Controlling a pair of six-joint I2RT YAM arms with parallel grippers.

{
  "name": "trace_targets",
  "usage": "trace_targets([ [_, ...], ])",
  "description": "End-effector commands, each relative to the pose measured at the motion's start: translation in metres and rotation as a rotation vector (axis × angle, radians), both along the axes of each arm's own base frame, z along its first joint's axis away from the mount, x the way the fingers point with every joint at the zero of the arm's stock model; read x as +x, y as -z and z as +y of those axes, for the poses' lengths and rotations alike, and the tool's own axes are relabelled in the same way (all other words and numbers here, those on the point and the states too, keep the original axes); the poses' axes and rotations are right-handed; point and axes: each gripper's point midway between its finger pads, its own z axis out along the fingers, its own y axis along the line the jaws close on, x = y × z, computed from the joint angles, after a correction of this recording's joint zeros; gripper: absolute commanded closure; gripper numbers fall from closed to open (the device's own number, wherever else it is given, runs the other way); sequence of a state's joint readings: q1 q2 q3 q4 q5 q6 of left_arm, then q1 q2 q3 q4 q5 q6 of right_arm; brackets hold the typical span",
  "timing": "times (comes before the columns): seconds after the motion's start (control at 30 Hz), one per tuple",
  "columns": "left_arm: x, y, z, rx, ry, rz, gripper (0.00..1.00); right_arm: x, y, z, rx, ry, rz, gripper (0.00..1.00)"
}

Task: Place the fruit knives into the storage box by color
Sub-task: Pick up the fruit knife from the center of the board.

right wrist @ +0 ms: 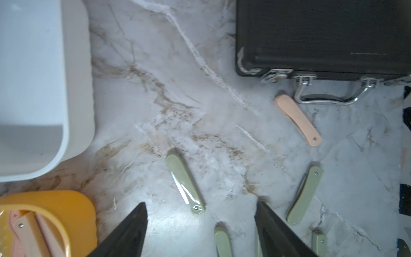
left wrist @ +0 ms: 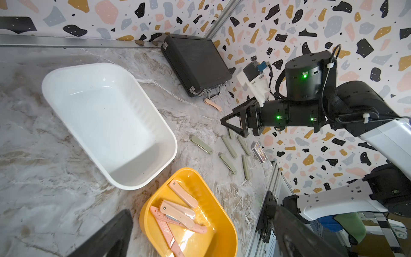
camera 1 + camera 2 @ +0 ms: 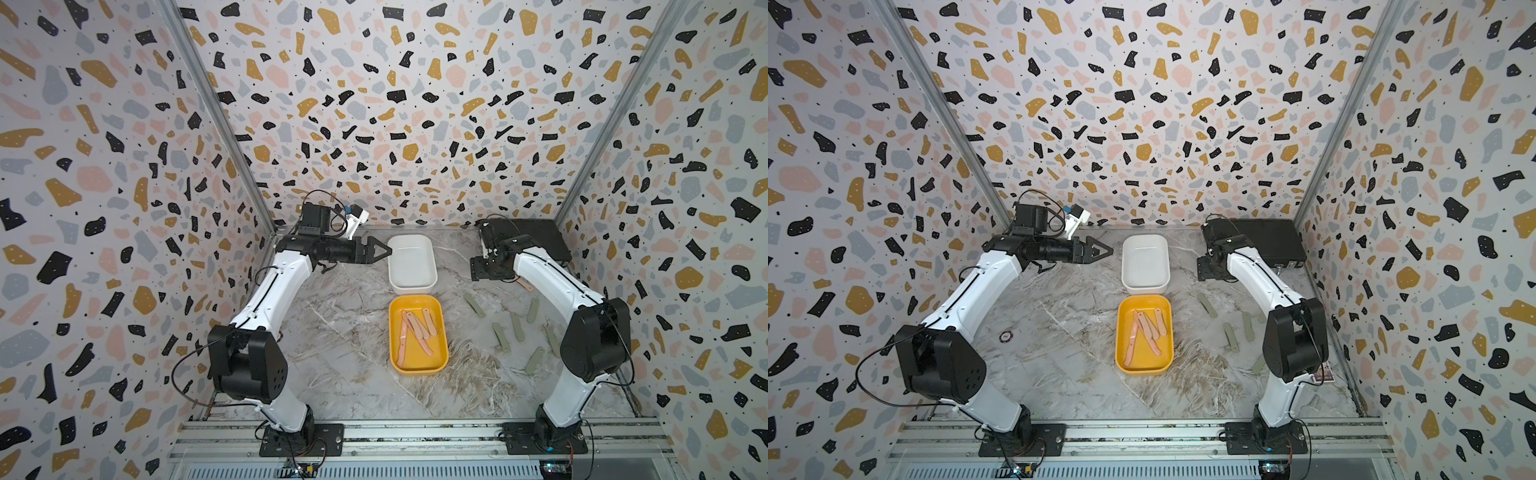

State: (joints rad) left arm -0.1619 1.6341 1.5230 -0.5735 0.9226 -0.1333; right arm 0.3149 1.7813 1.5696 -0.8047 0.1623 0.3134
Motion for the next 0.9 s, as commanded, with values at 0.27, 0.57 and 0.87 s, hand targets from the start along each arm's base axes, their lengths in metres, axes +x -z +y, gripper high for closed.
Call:
trace_targets([
  [0.27,0.012,-0.005,-0.024,-0.059,0.019,-0.014,0.01,0.029,0.02,-0.078,0.07,0.198,0.058,0.21],
  [0.57,0.012,0.016,-0.032,-0.052,0.033,0.033,0.01,0.043,0.049,-0.128,0.102,0.301,0.103,0.2],
  [0.87,0.01,0.025,-0.031,-0.035,0.034,0.044,0.01,0.059,0.07,-0.151,0.118,0.329,0.136,0.2],
])
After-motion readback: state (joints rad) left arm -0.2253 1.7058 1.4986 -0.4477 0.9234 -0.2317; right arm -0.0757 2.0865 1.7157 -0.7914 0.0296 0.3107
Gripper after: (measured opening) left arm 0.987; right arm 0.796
